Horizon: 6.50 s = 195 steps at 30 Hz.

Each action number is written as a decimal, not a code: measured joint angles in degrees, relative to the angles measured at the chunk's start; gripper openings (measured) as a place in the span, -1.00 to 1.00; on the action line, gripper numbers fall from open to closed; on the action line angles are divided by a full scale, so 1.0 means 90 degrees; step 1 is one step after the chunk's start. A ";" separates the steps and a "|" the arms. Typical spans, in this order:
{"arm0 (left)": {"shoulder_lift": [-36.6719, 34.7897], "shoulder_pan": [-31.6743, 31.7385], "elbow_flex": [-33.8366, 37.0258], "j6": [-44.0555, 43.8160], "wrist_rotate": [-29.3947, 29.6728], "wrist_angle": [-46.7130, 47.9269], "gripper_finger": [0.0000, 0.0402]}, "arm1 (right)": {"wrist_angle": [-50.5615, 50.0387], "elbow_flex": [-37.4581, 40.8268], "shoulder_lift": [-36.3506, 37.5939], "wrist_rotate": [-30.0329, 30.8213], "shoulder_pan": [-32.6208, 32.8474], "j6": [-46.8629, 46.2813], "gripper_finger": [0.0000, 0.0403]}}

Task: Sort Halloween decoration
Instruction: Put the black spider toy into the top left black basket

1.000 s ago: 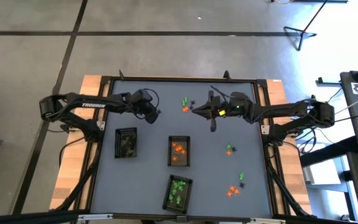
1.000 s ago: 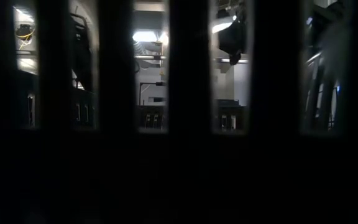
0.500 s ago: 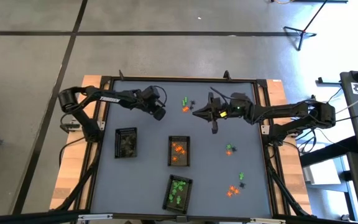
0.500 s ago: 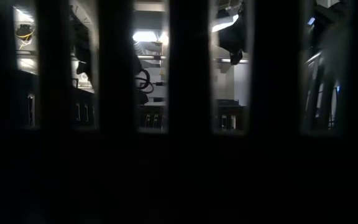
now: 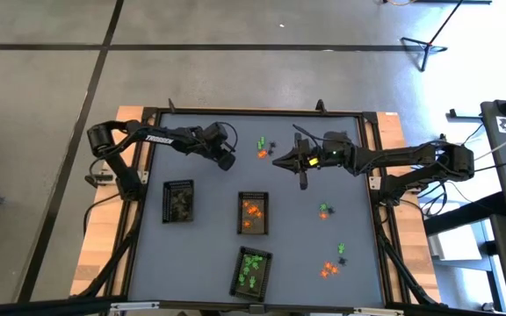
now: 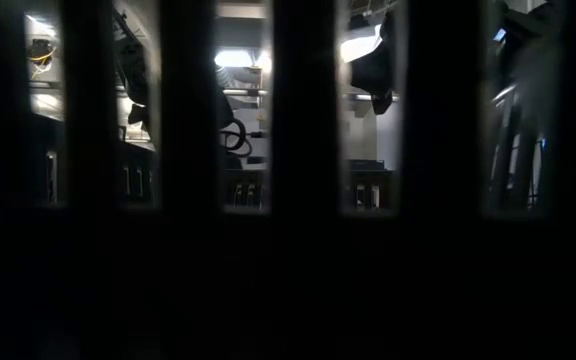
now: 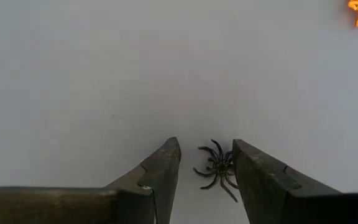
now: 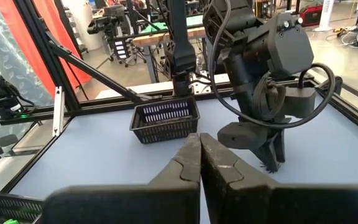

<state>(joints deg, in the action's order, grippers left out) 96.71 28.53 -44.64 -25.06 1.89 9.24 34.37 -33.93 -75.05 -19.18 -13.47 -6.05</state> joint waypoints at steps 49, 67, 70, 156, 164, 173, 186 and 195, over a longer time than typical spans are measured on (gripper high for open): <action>-0.3963 -0.3951 -0.0816 -0.1990 0.0080 0.6541 -1.00 | 0.0032 -0.0002 0.0000 0.0244 -0.0005 0.0185 -1.00; -0.3959 -0.4470 -0.0605 -0.2342 0.0447 0.6515 -1.00 | -0.0183 -0.0002 -0.0004 0.0118 0.0000 0.0184 -1.00; -0.3959 -0.4470 -0.0605 -0.2338 0.0447 0.6515 -1.00 | -0.0264 -0.0002 -0.0007 0.0117 0.0000 0.0183 -1.00; -0.3957 -0.4468 -0.0606 -0.1835 0.0063 0.5942 -0.33 | -0.8516 -0.2132 -0.0759 0.2435 -0.4773 0.0018 -0.12; -0.3956 -0.4468 -0.0607 -0.1833 0.0063 0.5942 -0.33 | -0.8432 -0.2133 -0.1646 0.3074 -0.4772 -0.0269 0.05; -0.3956 -0.4468 -0.0607 -0.1834 0.0063 0.5942 -0.33 | -0.8331 -0.2203 -0.1809 0.3222 -0.4821 -0.0624 -0.18; -0.3956 -0.4468 -0.0607 -0.1836 0.0063 0.5942 -0.33 | -0.8406 -0.2228 -0.2077 0.3359 -0.4928 -0.1015 -0.57; -0.3956 -0.4470 -0.0607 -0.1836 0.0063 0.5940 -0.33 | -0.8821 -0.2508 -0.2490 0.3402 -0.4923 -0.1115 -0.59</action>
<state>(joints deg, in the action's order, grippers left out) 61.10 -11.70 -50.11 -41.58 2.46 62.70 -45.02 -56.51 -97.46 11.44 -57.78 -16.08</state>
